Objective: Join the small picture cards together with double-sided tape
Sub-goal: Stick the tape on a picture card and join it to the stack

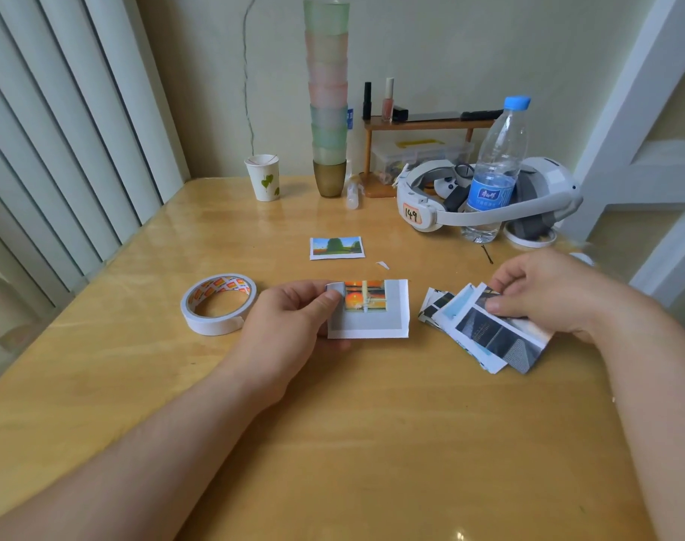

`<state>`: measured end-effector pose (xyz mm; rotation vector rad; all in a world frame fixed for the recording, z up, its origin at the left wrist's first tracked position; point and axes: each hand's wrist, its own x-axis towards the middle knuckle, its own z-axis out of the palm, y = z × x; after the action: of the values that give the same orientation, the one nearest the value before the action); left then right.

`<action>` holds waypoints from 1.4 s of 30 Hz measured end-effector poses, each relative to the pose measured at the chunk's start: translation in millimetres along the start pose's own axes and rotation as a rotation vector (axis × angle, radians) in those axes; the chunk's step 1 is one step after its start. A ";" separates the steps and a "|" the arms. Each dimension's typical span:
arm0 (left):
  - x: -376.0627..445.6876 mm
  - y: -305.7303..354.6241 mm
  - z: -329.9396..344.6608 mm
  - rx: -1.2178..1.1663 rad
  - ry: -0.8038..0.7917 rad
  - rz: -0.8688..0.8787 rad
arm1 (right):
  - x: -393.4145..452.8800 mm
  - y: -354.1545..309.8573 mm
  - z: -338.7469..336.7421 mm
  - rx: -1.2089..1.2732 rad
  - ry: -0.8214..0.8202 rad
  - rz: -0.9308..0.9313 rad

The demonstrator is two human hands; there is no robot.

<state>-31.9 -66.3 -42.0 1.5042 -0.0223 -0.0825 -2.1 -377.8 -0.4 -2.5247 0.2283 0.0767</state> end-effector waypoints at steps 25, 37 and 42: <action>-8.0 5.5 9.0 -0.118 -0.204 -0.123 | -57.2 -86.5 53.0 0.153 0.103 -0.575; -12.8 7.2 15.2 -0.223 -0.244 -0.198 | -46.1 -86.9 63.5 0.017 0.179 -0.542; -13.3 8.6 14.8 -0.250 -0.264 -0.236 | -44.9 -85.2 63.4 0.070 0.181 -0.521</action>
<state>-45.8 -79.6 -31.9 1.2324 -0.0449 -0.4580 -31.1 -266.2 0.2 -2.4407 -0.3525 -0.3597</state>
